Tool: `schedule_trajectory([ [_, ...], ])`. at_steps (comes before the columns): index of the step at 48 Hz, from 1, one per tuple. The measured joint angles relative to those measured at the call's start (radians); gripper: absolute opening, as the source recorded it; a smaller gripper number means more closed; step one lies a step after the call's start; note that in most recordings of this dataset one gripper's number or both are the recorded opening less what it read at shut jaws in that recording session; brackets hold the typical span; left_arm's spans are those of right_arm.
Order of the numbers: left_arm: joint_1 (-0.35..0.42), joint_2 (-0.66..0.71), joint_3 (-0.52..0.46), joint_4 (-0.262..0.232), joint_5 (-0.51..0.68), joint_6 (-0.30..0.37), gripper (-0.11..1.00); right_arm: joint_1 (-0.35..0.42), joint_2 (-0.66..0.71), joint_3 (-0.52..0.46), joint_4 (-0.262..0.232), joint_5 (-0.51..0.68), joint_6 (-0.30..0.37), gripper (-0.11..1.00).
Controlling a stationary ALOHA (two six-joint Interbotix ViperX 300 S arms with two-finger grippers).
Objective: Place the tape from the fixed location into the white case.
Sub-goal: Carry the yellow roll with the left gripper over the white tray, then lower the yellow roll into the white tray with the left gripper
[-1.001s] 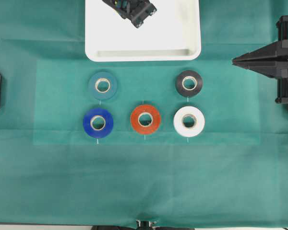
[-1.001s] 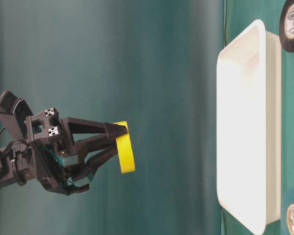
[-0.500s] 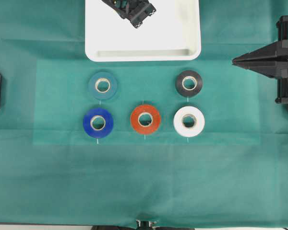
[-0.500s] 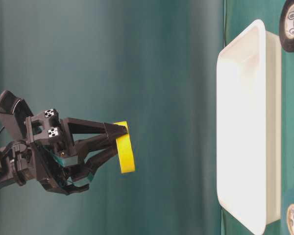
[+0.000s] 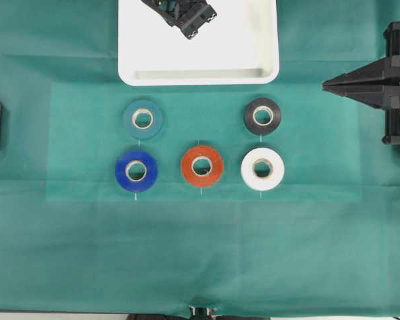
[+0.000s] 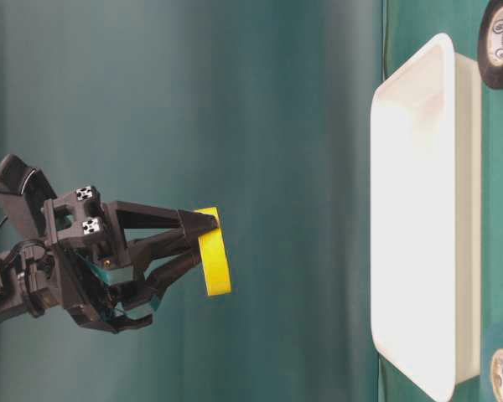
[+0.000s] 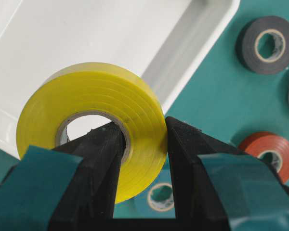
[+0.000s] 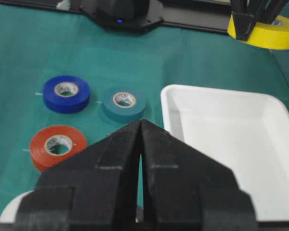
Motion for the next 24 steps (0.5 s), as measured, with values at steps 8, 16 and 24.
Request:
schedule_trajectory([
  [8, 0.0, 0.003, 0.026, -0.002, -0.031, 0.002, 0.25, 0.0, -0.002, 0.0, 0.0, -0.002, 0.0, 0.0],
  [16, 0.005, 0.021, 0.077, 0.0, -0.103, 0.005, 0.25, 0.0, 0.0, 0.0, 0.0, 0.0, 0.0, 0.0],
  [24, 0.02, 0.058, 0.143, 0.0, -0.176, 0.006, 0.25, 0.0, 0.0, 0.0, -0.002, 0.0, 0.0, 0.0],
])
